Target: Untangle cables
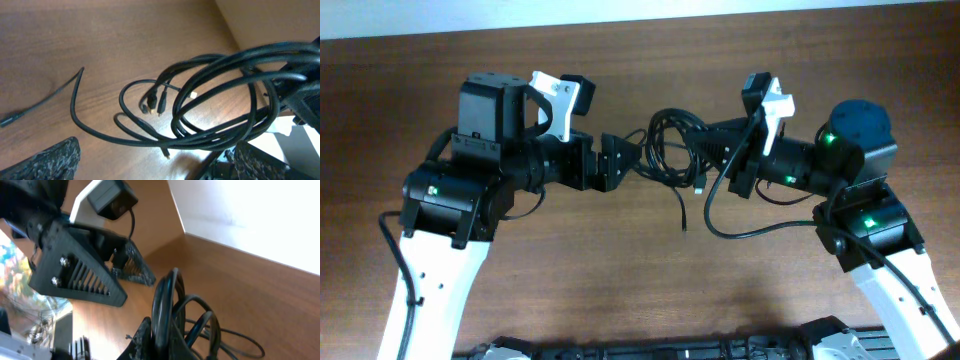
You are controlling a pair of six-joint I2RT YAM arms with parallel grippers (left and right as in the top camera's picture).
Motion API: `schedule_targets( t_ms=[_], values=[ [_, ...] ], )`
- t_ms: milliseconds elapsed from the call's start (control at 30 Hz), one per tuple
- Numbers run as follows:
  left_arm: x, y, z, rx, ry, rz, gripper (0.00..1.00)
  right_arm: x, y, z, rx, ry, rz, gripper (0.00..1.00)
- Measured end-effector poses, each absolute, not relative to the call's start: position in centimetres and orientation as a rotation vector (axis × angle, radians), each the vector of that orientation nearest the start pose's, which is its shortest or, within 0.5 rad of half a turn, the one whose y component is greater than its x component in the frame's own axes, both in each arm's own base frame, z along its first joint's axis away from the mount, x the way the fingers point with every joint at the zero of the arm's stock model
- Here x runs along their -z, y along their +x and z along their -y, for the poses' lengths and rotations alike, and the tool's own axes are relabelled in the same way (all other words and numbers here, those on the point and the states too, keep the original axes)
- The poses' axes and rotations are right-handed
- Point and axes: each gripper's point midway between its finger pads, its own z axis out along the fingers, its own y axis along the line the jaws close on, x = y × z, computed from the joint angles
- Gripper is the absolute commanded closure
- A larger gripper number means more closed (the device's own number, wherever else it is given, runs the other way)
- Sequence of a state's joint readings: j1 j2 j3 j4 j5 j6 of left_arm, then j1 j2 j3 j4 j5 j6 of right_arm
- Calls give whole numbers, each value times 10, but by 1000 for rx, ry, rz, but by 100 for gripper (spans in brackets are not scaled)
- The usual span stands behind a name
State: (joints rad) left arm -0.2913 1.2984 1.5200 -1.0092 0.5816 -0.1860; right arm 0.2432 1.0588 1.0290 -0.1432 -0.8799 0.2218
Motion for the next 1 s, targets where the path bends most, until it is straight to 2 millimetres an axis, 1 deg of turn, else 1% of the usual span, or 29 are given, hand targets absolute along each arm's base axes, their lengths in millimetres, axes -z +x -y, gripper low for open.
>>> schedule_targets(
  t_ms=[67,133,233,367,400,567,600,700,733,933,967,1000],
  values=[
    [-331,291,187,925,436,-2304,1,-374,280,-205,-1102,-661,-1643,96],
    [-336,293,189,938,430,-2285,1,-378,280,-205,-1106,-655,-1632,96],
    [-337,293,190,960,392,-2294,1,-384,281,-205,-1107,-651,-1609,96],
    [-344,297,194,986,396,-2256,1,-401,278,-206,-1148,-642,-1548,96],
    [-348,297,197,997,409,-2237,1,-406,278,-207,-1161,-636,-1533,96],
    [-360,288,223,1046,516,-2165,1,-407,272,-209,-1206,-651,-1534,96],
    [-363,284,232,1059,551,-2145,8,-407,271,-210,-1210,-655,-1534,96],
    [-360,285,234,1018,542,-2155,79,-407,267,-211,-1227,-678,-1530,96],
    [-359,286,234,1004,537,-2156,99,-407,265,-212,-1234,-686,-1529,96],
    [-356,288,233,981,532,-2168,100,-408,266,-211,-1233,-683,-1526,96],
    [-356,288,233,981,532,-2168,84,-408,266,-211,-1233,-683,-1526,96],
    [-356,288,233,980,532,-2168,59,-408,266,-211,-1232,-683,-1526,96]
  ],
)
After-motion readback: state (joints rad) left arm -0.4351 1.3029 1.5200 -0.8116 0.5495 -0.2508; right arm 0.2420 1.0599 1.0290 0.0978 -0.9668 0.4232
